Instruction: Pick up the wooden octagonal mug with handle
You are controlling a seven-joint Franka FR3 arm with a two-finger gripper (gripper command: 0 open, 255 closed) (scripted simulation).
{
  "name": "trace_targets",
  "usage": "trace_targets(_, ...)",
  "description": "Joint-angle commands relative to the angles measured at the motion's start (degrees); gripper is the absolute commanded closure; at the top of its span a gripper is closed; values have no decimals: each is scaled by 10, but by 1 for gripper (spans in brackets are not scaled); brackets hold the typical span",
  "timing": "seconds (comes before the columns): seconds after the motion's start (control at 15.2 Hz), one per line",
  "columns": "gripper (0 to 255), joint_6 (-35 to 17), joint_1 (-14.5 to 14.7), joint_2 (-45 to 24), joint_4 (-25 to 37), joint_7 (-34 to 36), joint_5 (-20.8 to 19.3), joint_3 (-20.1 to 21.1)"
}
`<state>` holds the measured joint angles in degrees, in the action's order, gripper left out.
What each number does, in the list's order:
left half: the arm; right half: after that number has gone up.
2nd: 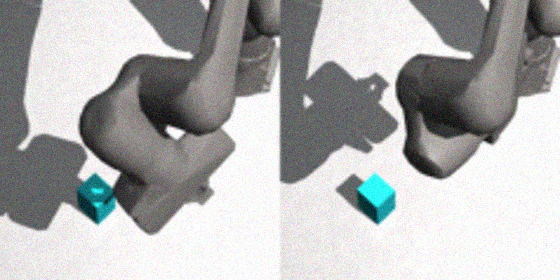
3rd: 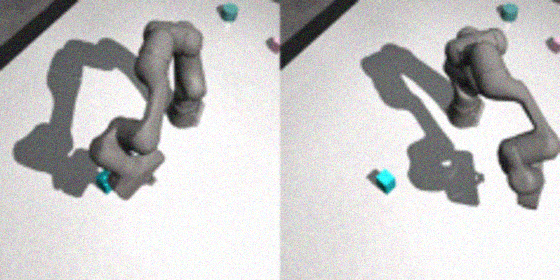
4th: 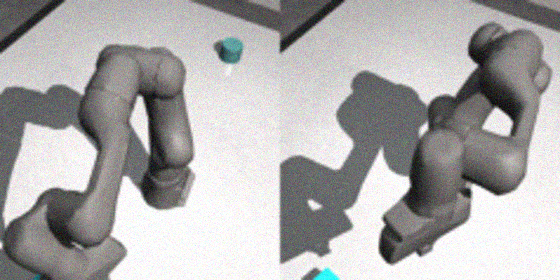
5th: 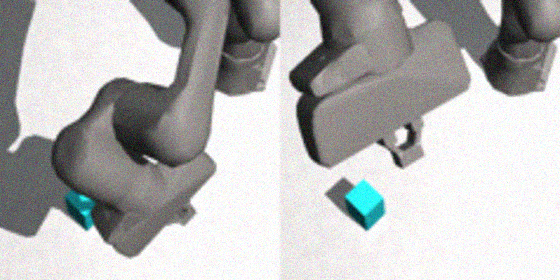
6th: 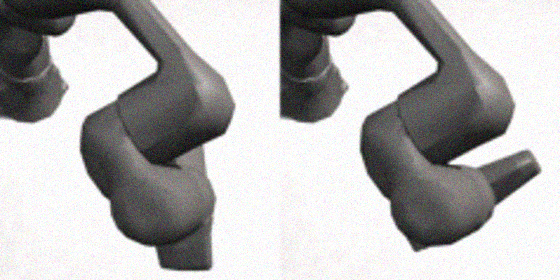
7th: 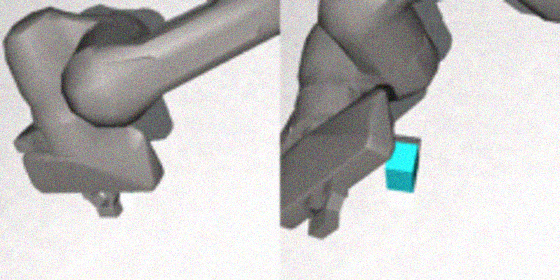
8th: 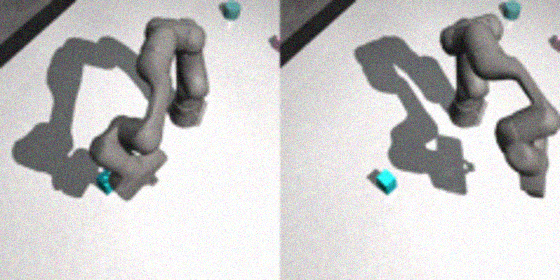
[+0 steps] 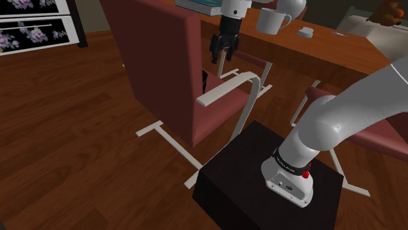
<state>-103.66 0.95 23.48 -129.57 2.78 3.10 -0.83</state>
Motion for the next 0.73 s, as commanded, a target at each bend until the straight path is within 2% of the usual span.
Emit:
trace_targets(0.0, 0, -19, 1, -49, 28, 2, -7, 5)
trace_targets(0.66, 0, -71, 9, -279, 194, 24, -57, 22)
